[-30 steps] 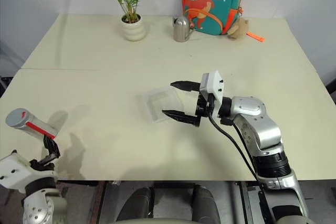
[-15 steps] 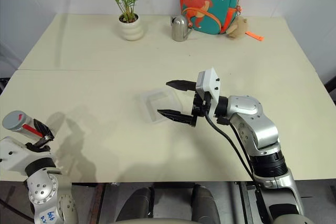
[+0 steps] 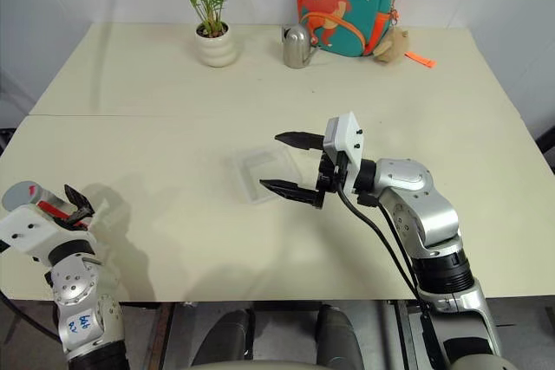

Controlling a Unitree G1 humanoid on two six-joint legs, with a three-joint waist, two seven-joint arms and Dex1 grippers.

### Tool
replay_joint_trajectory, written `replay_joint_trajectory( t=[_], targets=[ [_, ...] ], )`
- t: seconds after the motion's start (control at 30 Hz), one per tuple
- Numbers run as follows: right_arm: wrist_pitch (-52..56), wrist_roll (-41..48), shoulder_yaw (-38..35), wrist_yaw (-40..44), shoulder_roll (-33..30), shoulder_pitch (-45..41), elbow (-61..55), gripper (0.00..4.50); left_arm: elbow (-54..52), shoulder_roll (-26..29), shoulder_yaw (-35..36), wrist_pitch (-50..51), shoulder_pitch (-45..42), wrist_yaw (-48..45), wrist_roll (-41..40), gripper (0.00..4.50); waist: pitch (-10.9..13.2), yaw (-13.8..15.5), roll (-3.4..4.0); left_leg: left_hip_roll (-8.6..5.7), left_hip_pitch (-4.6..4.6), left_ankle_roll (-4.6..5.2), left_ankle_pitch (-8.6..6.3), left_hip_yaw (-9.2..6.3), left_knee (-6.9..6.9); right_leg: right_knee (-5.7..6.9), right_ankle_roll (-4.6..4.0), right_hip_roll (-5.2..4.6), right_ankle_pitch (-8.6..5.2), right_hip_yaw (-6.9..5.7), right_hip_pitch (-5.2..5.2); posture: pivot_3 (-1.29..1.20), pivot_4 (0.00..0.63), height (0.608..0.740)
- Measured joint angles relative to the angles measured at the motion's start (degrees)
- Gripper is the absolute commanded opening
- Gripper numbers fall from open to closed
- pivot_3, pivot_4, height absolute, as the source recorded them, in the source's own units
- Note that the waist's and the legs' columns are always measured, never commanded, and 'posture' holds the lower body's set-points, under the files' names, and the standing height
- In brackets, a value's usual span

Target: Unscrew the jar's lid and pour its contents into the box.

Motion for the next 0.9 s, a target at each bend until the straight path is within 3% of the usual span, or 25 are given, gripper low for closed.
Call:
replay_joint_trajectory(
  t=[0.1,0.27,0.67,0.9],
  targets=[
    [-0.2,0.0,0.0,-0.4,0.0,0.5,0.0,4.50,0.4,0.0,0.0,-0.2,-0.3,0.5,0.5,4.28,0.0,0.0,0.00,0.00,0.01,0.00,0.00,0.00,-0.01,0.00,0.00,0.00,0.00,0.00,0.00,0.00,0.150,0.740],
    [-1.0,-0.1,-0.1,-0.5,0.0,1.1,0.0,4.50,0.5,-1.2,0.0,-0.1,-0.1,1.9,1.2,2.96,0.0,0.0,0.00,0.00,0.00,0.00,0.00,0.01,0.01,0.00,0.02,-0.01,0.01,0.00,0.00,0.00,0.150,0.740],
    [-1.1,-0.1,-0.1,-0.6,0.0,1.7,0.0,4.50,-0.3,-1.4,-0.3,0.4,0.3,-0.7,0.3,2.93,0.0,0.0,0.00,0.00,0.01,0.00,0.00,0.01,0.00,0.00,0.01,-0.01,0.01,0.00,0.00,0.00,0.150,0.740],
    [-1.1,-0.1,-0.1,-1.6,0.3,1.7,0.0,4.50,4.0,6.4,-4.1,-0.6,0.1,-14.2,-2.2,2.93,0.0,0.1,0.01,0.00,0.01,-0.02,0.01,0.02,0.01,-0.01,-0.01,-0.02,0.01,0.00,0.00,0.00,0.150,0.740]
  ],
)
